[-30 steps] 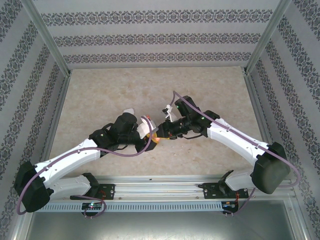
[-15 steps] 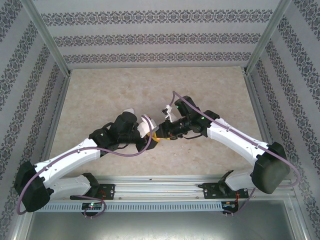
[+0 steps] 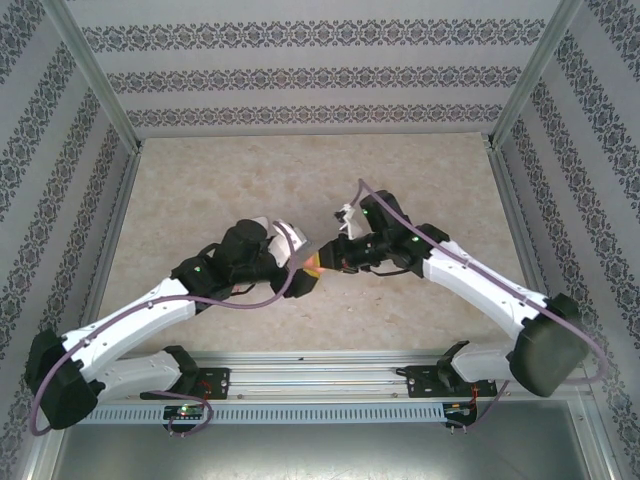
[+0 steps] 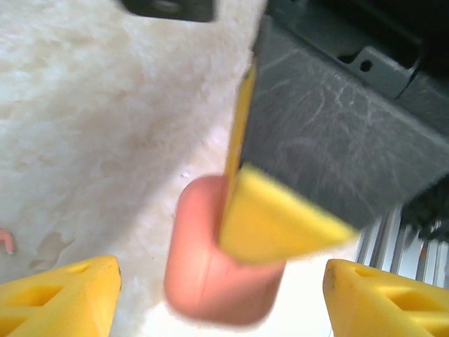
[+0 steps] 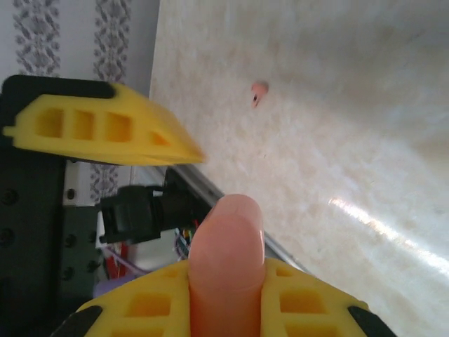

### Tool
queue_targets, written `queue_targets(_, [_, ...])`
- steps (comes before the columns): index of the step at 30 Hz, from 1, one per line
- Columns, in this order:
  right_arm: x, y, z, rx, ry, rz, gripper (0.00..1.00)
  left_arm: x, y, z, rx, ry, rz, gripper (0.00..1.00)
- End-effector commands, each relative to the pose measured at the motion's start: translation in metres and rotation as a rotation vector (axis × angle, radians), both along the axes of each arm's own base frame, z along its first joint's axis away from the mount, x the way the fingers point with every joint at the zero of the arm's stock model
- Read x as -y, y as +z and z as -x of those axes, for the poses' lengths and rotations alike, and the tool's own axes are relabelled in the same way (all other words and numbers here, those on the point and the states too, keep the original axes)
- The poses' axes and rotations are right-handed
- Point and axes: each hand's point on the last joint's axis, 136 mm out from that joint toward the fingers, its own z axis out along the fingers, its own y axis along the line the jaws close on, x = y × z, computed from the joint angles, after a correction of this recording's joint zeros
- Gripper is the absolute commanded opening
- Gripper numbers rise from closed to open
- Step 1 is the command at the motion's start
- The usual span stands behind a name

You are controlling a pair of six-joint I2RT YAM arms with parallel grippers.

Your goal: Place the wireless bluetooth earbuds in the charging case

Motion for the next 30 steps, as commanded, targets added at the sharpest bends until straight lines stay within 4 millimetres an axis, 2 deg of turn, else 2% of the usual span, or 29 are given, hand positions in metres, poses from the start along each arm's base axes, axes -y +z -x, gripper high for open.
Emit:
queue_targets(1, [0.016, 0.034, -0.026, 0.107, -0.15, -0.123, 0.08, -0.01, 0.057, -0.018, -0.021, 0.118, 0.215, 0.76])
queue_targets(6, [0.03, 0.064, -0.038, 0.192, -0.214, -0.209, 0.08, -0.017, 0.08, -0.032, -0.208, 0.156, 0.436, 0.71])
queue_targets(15, [0.025, 0.11, -0.044, 0.28, -0.222, -0.389, 0.08, 0.007, 0.106, -0.039, -0.408, 0.073, 0.682, 0.64])
queue_targets(22, [0.023, 0.124, -0.042, 0.304, -0.209, -0.433, 0.07, 0.012, 0.115, -0.041, -0.43, 0.048, 0.71, 0.56])
queue_targets(30, [0.019, 0.132, -0.036, 0.316, -0.182, -0.455, 0.07, 0.016, 0.121, -0.047, -0.432, 0.031, 0.761, 0.55])
